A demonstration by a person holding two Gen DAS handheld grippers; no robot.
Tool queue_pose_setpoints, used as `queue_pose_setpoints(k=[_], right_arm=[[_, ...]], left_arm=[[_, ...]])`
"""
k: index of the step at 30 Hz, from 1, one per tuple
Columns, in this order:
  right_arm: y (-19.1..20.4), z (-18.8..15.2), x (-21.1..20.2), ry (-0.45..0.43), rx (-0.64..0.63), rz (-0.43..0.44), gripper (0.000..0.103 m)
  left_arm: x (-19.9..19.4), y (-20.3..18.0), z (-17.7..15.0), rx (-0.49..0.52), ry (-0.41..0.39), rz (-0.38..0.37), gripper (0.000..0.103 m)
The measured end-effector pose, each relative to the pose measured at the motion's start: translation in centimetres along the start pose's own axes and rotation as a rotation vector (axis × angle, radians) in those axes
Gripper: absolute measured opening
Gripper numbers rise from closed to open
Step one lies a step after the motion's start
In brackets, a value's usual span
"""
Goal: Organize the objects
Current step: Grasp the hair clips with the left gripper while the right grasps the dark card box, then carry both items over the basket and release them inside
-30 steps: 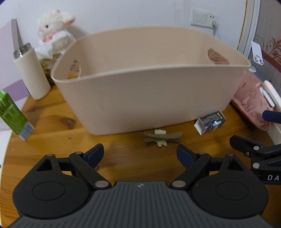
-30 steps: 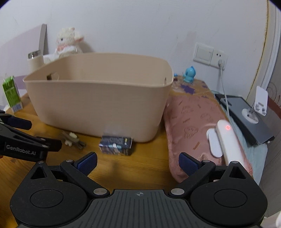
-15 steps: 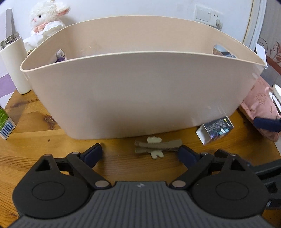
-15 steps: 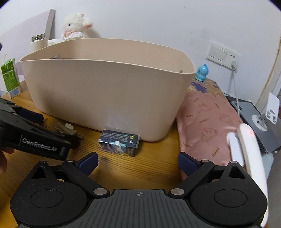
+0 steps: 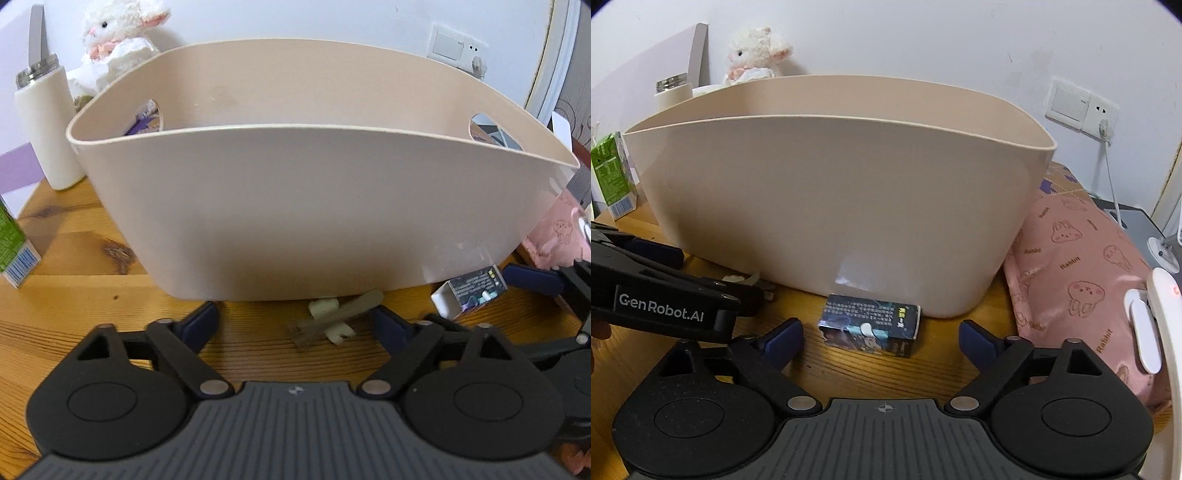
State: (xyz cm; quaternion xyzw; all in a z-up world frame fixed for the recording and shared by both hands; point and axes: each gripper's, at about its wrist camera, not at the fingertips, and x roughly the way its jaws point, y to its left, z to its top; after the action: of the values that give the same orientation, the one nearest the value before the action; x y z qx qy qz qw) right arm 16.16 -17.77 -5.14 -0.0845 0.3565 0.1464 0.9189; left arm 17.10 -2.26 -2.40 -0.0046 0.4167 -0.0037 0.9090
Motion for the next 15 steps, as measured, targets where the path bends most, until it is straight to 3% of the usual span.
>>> queue_pose_setpoints(k=[1,3,5,7,9,15], right_arm=[[0.0,0.0,0.0,-0.005,0.004,0.003,0.084],[0.1,-0.1,-0.1,-0.015,0.003,0.009,0.081],[0.0,0.0,-0.2,-0.015,0.027,0.023,0.062],[-0.1,0.2,-0.3,-0.014,0.041,0.021,0.052],[0.0,0.2,-0.4,-0.015,0.047,0.02,0.047],[0.4,-0.2,-0.9,-0.02,0.037,0.004,0.047]], left_arm=[[0.0,0.2,0.1,0.005,-0.009,0.009,0.071],[-0.2,0.3,0.1,0.02,-0.017,0.002,0.062],[-0.3,0.7,0.3,0.022,-0.018,-0.008,0.047],[-0.5,0.9,0.3,0.019,-0.016,-0.016,0.022],[-0.5,1.4,0.3,0.007,-0.01,-0.038,0.013],[-0.8,1.7,-0.1,0.02,-0.011,-0.046,0.012]])
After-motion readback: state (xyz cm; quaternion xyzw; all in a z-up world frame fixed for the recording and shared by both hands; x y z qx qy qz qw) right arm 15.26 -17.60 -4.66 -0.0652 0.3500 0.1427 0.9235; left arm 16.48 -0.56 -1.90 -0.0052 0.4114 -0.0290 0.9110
